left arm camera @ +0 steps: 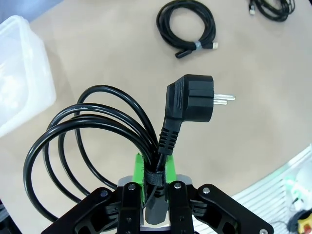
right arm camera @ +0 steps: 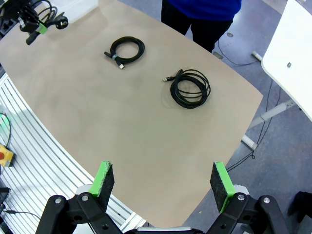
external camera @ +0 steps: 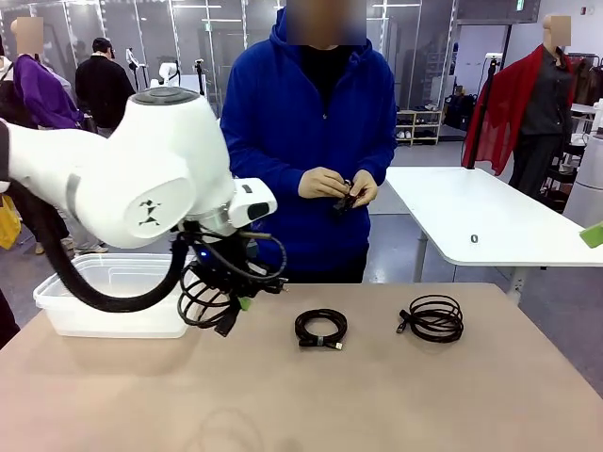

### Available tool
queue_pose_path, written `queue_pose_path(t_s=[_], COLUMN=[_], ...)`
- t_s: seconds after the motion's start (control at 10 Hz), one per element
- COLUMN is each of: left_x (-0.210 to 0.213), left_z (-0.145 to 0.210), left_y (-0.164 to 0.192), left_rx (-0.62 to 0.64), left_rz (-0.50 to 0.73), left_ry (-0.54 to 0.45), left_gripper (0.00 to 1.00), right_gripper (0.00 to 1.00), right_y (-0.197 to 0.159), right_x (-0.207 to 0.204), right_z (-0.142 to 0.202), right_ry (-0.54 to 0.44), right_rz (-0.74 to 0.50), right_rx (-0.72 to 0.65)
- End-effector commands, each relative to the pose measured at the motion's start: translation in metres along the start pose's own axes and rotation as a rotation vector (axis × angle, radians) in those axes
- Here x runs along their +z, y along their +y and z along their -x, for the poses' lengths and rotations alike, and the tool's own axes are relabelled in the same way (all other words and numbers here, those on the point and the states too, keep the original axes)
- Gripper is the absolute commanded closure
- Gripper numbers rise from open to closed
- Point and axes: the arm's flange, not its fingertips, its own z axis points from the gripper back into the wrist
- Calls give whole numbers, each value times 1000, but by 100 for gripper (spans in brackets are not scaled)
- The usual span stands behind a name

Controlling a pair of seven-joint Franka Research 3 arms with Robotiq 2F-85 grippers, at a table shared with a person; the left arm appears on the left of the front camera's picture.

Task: Organize and store the cables.
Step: Place the Power Cable into the Organizing box.

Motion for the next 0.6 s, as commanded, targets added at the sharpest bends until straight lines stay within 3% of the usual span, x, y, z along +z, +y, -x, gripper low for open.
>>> queue_pose_path(t_s=[0.0, 0.3, 0.5], left_x=[10, 15, 9], left_z=[16, 24, 13], left_y=[28, 43, 34], left_rx=[-84, -45, -72], left_rz=[21, 89, 18], left_ry=[18, -47, -1], left_gripper=[81, 81, 81], right_gripper=[0, 0, 0], right_y=[0, 0, 0], right_x=[0, 0, 0], right_z=[0, 0, 0], right_ry=[1, 1, 1], right_rz=[0, 0, 0], right_rx=[0, 0, 0])
